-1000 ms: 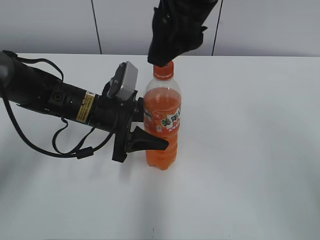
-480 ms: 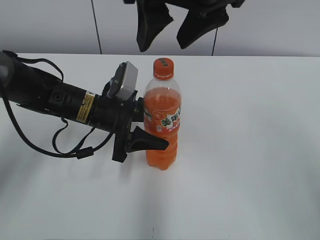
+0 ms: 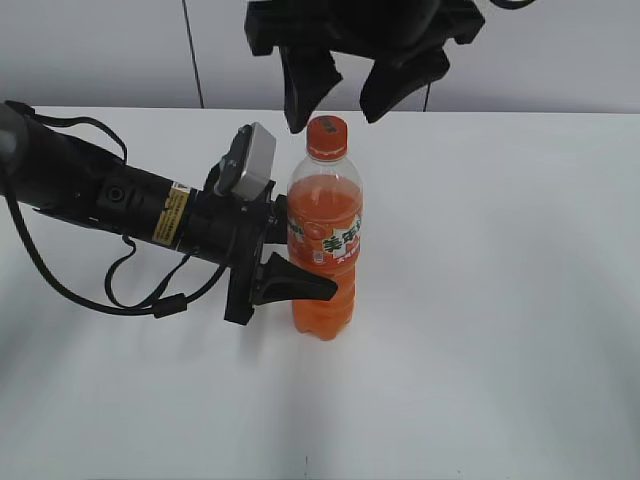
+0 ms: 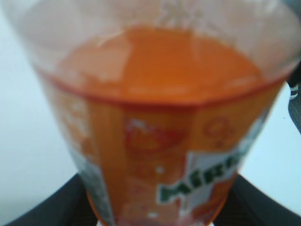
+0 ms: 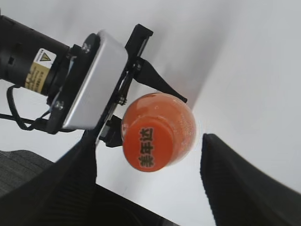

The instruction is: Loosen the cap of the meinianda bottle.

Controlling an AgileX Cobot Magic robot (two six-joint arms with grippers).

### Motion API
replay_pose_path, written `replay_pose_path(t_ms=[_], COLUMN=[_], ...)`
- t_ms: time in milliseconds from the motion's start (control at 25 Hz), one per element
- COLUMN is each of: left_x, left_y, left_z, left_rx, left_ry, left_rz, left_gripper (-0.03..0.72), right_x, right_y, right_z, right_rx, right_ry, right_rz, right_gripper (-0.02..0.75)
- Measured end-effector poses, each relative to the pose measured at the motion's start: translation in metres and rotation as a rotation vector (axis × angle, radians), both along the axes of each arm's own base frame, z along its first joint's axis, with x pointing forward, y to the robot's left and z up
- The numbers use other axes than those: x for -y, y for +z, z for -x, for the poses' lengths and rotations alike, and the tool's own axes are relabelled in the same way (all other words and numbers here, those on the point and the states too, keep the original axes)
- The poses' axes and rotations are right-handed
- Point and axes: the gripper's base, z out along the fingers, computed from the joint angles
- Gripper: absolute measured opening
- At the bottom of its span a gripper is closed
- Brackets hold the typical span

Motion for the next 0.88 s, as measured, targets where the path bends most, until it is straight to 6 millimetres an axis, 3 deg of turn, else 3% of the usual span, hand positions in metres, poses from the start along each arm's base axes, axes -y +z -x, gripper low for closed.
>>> replay_pose_path(t_ms=[600,880], left_x=[0.0,0.0], left_y=[0.0,0.0], left_z=[0.0,0.0], left_rx=[0.001,0.001], left_ry=[0.002,0.002], left_rz=[-0.002,-0.002], left_gripper=[0.4,0.4], right_x=[-0.004,-0.004], right_y=[-0.016,-0.018], right_z=[-0.006,-0.007], right_rx=[-0.022,-0.026], right_ry=[-0.003,0.001], right_rz=[0.039,0.043], right_gripper=[0.515,0.41])
